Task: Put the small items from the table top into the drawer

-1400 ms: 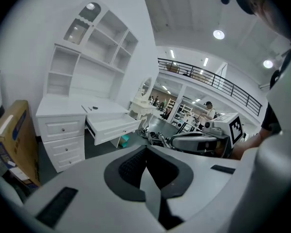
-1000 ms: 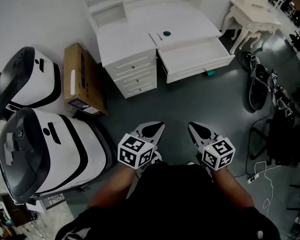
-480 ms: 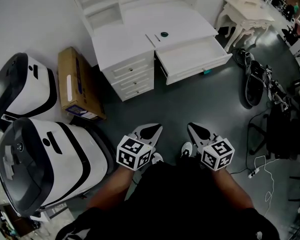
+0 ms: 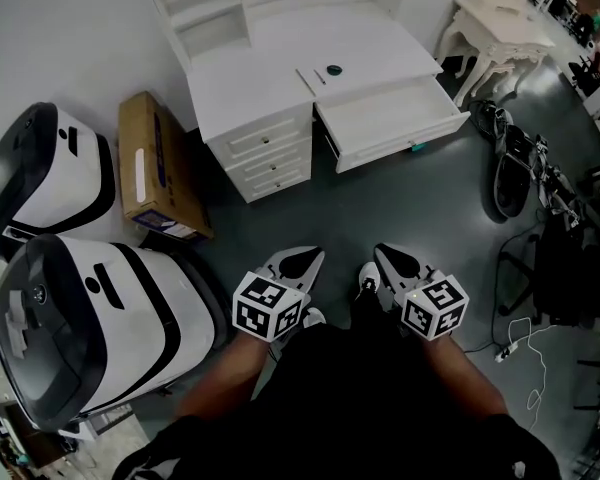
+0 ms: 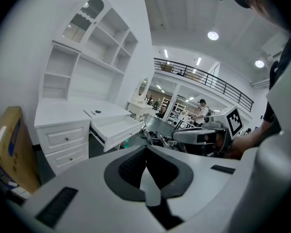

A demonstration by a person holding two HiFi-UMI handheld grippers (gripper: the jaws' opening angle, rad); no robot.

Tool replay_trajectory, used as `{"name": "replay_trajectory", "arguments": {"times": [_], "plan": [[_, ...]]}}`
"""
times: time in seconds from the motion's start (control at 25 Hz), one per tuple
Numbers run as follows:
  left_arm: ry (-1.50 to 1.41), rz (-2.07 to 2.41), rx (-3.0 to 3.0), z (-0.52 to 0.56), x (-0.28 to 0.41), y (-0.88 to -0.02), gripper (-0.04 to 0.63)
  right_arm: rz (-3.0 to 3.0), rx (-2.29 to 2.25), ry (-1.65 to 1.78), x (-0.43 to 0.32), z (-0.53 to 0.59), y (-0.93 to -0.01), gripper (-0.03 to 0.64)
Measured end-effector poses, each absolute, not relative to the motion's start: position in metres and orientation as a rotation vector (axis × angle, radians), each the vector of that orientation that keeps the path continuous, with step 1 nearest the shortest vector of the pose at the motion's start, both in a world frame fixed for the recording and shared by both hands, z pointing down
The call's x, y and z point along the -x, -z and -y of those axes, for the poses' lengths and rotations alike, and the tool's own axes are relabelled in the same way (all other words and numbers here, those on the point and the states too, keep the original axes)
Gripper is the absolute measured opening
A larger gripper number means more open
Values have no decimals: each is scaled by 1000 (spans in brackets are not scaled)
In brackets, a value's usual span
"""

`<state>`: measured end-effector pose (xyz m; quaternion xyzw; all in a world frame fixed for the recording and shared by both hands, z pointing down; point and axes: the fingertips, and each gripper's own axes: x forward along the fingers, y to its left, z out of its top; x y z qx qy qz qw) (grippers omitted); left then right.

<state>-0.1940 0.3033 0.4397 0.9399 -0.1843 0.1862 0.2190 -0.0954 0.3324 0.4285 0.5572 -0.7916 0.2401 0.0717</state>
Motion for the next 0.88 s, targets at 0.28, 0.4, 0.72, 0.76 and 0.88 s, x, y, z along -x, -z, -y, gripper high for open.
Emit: {"name": "replay_trajectory", "arguments": {"times": [0.28, 0.4, 0.72, 0.76, 0.88], "plan": [[-529, 545, -2589, -283, 174, -442, 3, 2416, -1621, -737, 79, -307, -434, 28], [-548, 553, -2586, -274, 157, -443, 3, 2429, -1608, -745, 62, -296, -434, 28], [-532, 597, -2591, -238, 100, -429, 4, 2475, -1599, -738, 4, -254, -426, 28], [-530, 604, -2592, -234, 94, -428, 3, 2482, -1596, -737, -2, -249, -425, 28], [-542, 629, -2588, -224, 77, -427, 3, 2500, -1584, -748, -20, -237, -426, 28]]}}
